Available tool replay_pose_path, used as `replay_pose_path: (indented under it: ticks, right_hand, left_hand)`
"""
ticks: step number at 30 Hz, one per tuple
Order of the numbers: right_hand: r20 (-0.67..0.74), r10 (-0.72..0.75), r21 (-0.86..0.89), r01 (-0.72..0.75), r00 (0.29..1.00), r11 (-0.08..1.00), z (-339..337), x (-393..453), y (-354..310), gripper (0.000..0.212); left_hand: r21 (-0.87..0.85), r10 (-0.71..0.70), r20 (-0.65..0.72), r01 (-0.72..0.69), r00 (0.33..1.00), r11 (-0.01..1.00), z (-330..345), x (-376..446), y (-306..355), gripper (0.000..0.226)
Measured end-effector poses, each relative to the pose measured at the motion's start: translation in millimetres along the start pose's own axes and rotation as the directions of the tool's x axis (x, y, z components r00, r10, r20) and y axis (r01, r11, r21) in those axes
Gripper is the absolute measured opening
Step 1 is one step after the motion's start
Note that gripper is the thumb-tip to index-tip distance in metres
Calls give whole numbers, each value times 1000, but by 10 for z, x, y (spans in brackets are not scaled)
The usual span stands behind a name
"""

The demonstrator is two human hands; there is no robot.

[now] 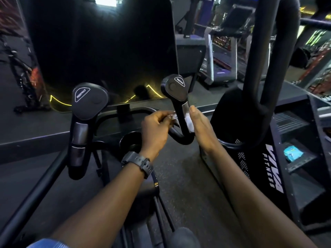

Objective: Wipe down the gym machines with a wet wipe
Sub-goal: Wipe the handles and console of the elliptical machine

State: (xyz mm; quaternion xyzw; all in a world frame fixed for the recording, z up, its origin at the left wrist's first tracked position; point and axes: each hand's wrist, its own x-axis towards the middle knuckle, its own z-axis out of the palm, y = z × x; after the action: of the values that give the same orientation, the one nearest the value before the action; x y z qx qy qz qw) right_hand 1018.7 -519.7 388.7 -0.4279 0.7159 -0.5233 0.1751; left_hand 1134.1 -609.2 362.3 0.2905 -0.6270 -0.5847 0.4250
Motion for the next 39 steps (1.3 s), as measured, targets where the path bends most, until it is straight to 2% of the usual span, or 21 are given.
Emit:
replay_pose_path:
  ticks: [1,3,5,8,11,13,16,19,24,28,30,31,32,34,36,39]
  right_hand:
    - [19,-8,13,8,1000,1000,-2,-35,53,52]
    - [21,-21,7,21,1000,1000,44,-91,144,54]
    - [20,-8,6,8,1000,1000,77,-116,271,56]
    - [2,36,40,-36,999,999,105,-208,387,48]
    - [-189,25,95,-7,982,995,179,-328,402,31]
    - [-334,59,172,0,941,985,267,-377,357,35]
    - [-478,75,223,38,875,974,385,-392,210,49]
    - [-552,68,279,107,831,954,432,-337,-56,42]
    - [-548,-113,235,282,829,930,412,-143,-526,40]
    - [-493,-316,68,398,810,915,343,128,-839,41]
    - [-375,-481,-115,475,792,872,329,248,-923,42]
    - [-267,-573,-253,518,774,817,335,297,-939,42]
    - [-138,-658,-439,549,741,711,344,332,-928,42]
    - [108,-758,-761,544,643,353,342,367,-857,39]
    - [279,-786,-866,498,552,41,261,406,-791,37]
    - [558,-750,-803,459,356,-380,64,434,-770,35]
  left_hand:
    - [45,40,22,-41,999,998,-49,-20,-29,12]
    - [181,79,71,-90,994,979,-158,-75,-109,19]
    - [322,64,90,-90,994,943,-282,-105,-248,24]
    - [472,62,150,-127,987,872,-416,-124,-445,19]
    - [455,63,144,-123,988,882,-427,-128,-493,18]
    - [404,39,117,-83,992,911,-427,-122,-485,21]
    - [316,-23,100,-9,995,949,-449,-111,-481,26]
    - [259,-62,115,30,991,966,-468,-122,-471,30]
    - [181,-82,90,65,993,981,-472,-112,-531,38]
    - [184,-84,83,68,993,981,-479,-143,-497,40]
    - [185,-110,79,93,991,978,-488,-144,-487,40]
    - [180,-121,77,106,990,978,-499,-139,-487,42]
    - [172,-130,76,116,989,978,-515,-137,-486,44]
    - [143,-142,74,130,987,981,-544,-134,-488,45]
    - [115,-138,72,129,988,985,-553,-145,-475,42]
    - [104,-116,57,110,992,989,-548,-155,-465,44]
